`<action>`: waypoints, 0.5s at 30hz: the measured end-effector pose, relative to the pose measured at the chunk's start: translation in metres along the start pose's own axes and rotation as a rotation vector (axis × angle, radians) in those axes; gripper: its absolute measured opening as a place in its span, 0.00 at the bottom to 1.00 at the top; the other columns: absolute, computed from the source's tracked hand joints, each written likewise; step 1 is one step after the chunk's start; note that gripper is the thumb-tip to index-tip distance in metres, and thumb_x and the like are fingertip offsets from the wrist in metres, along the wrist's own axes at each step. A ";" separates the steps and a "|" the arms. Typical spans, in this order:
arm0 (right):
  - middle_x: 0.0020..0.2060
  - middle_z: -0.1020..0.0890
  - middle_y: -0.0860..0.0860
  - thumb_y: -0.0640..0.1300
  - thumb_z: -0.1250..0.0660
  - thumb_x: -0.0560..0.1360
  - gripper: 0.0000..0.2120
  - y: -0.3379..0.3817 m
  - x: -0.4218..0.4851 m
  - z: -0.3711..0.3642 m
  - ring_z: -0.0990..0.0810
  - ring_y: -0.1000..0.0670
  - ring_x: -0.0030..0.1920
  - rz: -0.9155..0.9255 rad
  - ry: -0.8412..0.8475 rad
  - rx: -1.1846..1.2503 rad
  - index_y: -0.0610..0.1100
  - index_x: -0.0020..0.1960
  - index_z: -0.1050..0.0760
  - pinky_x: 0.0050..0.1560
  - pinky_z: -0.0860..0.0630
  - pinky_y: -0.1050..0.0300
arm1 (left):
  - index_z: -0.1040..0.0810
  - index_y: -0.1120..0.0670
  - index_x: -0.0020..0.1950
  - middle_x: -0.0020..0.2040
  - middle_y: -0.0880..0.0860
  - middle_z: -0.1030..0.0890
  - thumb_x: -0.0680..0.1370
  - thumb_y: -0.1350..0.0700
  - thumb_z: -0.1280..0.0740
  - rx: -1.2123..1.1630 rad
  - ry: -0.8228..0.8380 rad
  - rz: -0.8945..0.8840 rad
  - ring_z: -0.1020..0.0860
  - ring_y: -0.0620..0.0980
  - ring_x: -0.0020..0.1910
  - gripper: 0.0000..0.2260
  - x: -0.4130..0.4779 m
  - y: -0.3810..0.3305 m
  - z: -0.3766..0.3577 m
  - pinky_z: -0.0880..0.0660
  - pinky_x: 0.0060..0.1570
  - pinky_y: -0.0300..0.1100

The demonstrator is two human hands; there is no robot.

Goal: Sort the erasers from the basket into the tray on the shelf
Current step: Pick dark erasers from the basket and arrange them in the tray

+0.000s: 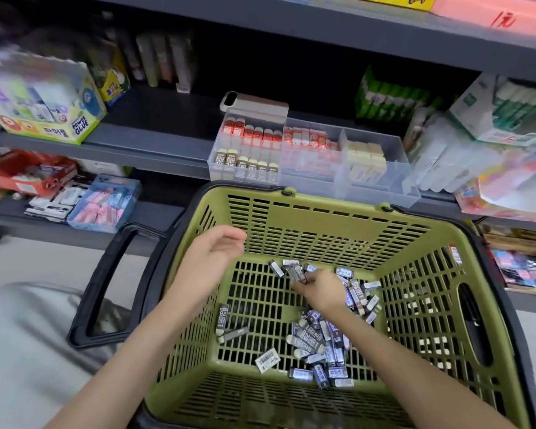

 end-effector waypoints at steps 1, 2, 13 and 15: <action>0.23 0.30 0.53 0.54 0.30 0.72 0.22 0.013 -0.007 0.008 0.33 0.52 0.27 0.037 0.018 0.187 0.45 0.26 0.32 0.28 0.37 0.60 | 0.23 0.47 0.56 0.54 0.44 0.21 0.77 0.58 0.33 -0.030 0.064 0.087 0.24 0.43 0.58 0.10 0.002 0.003 -0.006 0.31 0.65 0.50; 0.21 0.31 0.55 0.52 0.28 0.71 0.21 0.031 -0.016 0.015 0.35 0.53 0.26 0.100 0.035 0.364 0.45 0.25 0.30 0.28 0.39 0.61 | 0.26 0.47 0.60 0.56 0.44 0.22 0.76 0.53 0.32 -0.044 0.122 0.163 0.26 0.46 0.61 0.13 0.003 0.006 -0.012 0.34 0.68 0.54; 0.47 0.18 0.52 0.52 0.34 0.74 0.13 0.085 -0.055 -0.020 0.22 0.57 0.48 0.491 0.309 0.523 0.45 0.52 0.19 0.53 0.24 0.54 | 0.27 0.55 0.54 0.41 0.55 0.16 0.81 0.61 0.41 -0.541 -0.074 -0.008 0.16 0.53 0.44 0.05 0.015 -0.001 0.004 0.19 0.46 0.45; 0.58 0.21 0.51 0.48 0.33 0.74 0.14 0.083 -0.055 -0.054 0.27 0.53 0.61 0.743 0.288 0.065 0.45 0.58 0.22 0.65 0.30 0.51 | 0.26 0.56 0.51 0.38 0.55 0.16 0.81 0.62 0.41 -0.737 -0.088 0.038 0.17 0.52 0.39 0.05 0.019 0.000 0.014 0.20 0.39 0.44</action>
Point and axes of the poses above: each hand's wrist, its own x-axis towards the middle knuckle, its own z-axis out of the back of the hand, y = z × x, the point moved 5 cm from there along x, towards the middle knuckle
